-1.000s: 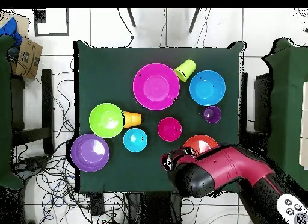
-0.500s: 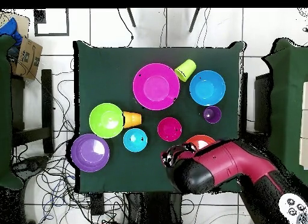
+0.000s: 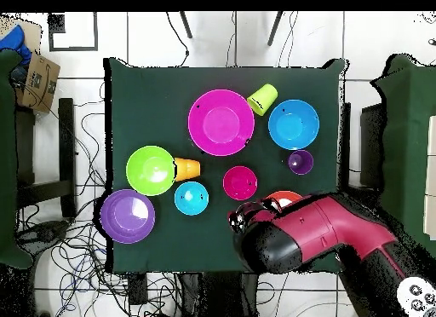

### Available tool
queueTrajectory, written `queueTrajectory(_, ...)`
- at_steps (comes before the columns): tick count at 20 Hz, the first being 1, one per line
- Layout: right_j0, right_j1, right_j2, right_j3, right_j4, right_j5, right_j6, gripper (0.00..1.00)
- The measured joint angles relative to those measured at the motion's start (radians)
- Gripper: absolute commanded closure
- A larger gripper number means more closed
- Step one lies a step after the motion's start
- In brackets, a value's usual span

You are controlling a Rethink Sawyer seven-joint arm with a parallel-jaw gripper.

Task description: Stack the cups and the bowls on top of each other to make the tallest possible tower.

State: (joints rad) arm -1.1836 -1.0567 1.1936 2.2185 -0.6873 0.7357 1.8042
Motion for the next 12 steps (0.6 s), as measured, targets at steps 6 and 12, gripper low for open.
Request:
queueTrajectory(6,-0.022,-0.029,0.02,-0.008,0.018,0.0,0.0,0.0)
queueTrajectory(12,-0.023,-0.014,0.02,-0.03,0.018,0.0,0.0,0.0)
